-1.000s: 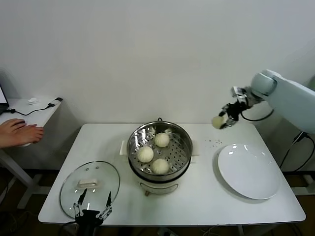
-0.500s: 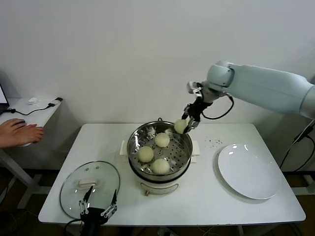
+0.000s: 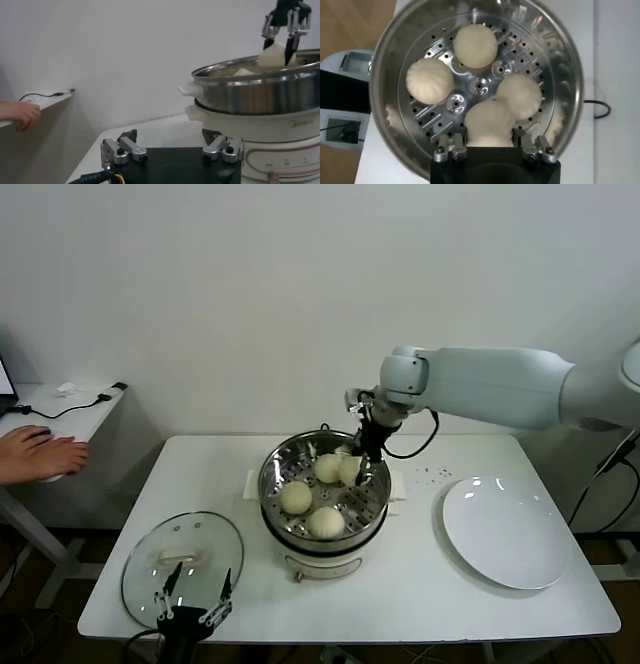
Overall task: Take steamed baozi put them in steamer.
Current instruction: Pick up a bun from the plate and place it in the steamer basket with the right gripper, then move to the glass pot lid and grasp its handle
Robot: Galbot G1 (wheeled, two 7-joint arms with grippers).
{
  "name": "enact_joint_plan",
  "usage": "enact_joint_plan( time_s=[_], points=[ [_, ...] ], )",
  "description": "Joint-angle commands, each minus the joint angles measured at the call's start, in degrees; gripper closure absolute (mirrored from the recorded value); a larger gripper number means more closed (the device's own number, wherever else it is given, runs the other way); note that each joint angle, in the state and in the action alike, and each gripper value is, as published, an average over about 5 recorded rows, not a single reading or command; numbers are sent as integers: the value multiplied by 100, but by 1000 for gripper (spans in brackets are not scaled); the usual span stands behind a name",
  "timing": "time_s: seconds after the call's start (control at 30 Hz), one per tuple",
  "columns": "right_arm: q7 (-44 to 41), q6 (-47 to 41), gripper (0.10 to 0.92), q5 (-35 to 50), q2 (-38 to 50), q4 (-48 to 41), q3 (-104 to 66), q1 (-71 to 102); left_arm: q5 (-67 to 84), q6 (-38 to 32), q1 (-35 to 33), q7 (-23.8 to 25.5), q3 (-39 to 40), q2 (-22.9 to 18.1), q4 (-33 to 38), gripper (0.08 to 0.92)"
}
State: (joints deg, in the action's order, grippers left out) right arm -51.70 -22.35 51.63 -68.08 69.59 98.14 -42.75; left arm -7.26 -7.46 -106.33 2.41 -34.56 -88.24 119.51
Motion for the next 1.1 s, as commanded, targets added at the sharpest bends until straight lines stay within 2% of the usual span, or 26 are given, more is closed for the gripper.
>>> enact_joint_plan(
  time_s=[0.03, 0.33, 0.53, 0.67, 0.97, 1.1],
  points=[
    [315, -153, 440, 36, -208, 9, 247, 281, 42, 4, 42, 11, -63, 3, -64, 177],
    [363, -196, 428, -7, -193, -9, 138, 389, 44, 24, 86, 27, -72, 4, -96, 177],
    [154, -163, 281, -24, -88, 35, 104, 238, 38, 23, 90, 30, -65, 7, -89, 177],
    [117, -59, 212, -36, 111, 118, -54, 130, 38, 22, 92, 29, -65, 8, -72, 177],
    [227, 634, 203, 145, 1008, 332, -624, -314, 36, 15, 105, 30, -116, 16, -81, 177],
    [670, 1314, 203, 190, 1718, 605, -945, -372, 42, 7, 118, 34, -180, 7, -82, 177]
  ],
)
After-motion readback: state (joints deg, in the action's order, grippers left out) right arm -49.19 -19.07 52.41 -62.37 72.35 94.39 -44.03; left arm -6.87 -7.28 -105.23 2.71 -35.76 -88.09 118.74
